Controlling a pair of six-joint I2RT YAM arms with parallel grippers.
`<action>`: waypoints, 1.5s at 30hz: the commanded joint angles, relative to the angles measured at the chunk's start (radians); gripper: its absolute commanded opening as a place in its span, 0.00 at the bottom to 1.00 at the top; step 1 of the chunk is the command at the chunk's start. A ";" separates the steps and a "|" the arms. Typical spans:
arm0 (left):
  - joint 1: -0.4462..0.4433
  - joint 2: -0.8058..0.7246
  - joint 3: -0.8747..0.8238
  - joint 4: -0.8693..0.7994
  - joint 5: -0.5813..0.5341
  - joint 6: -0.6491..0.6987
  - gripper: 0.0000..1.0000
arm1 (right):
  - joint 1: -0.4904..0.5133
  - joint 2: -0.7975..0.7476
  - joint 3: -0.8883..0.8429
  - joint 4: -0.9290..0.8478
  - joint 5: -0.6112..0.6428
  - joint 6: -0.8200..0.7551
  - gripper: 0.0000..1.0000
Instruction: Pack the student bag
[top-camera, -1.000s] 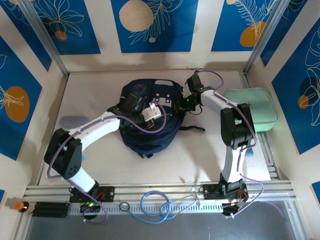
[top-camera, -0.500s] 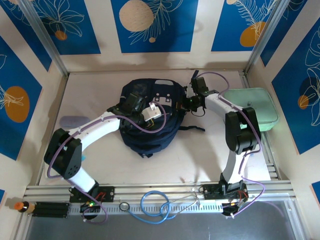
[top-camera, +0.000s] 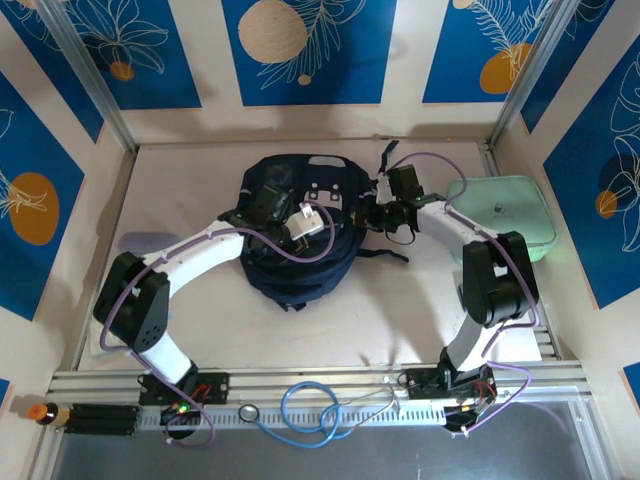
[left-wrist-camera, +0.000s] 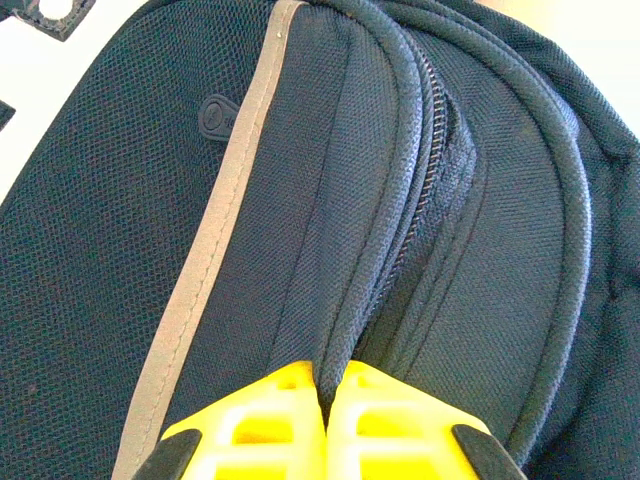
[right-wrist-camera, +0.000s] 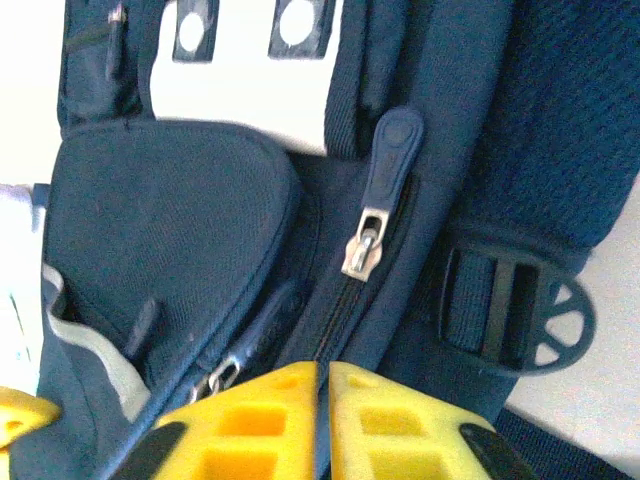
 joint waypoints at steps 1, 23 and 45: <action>0.007 -0.034 -0.020 0.024 0.011 0.008 0.07 | -0.027 0.076 0.108 -0.008 -0.028 -0.015 0.20; 0.001 0.119 0.043 -0.180 -0.091 0.050 0.07 | -0.032 0.452 0.489 -0.330 -0.264 -0.346 0.44; 0.000 0.123 0.039 -0.149 -0.103 0.047 0.07 | 0.035 0.420 0.492 -0.419 -0.058 -0.424 0.13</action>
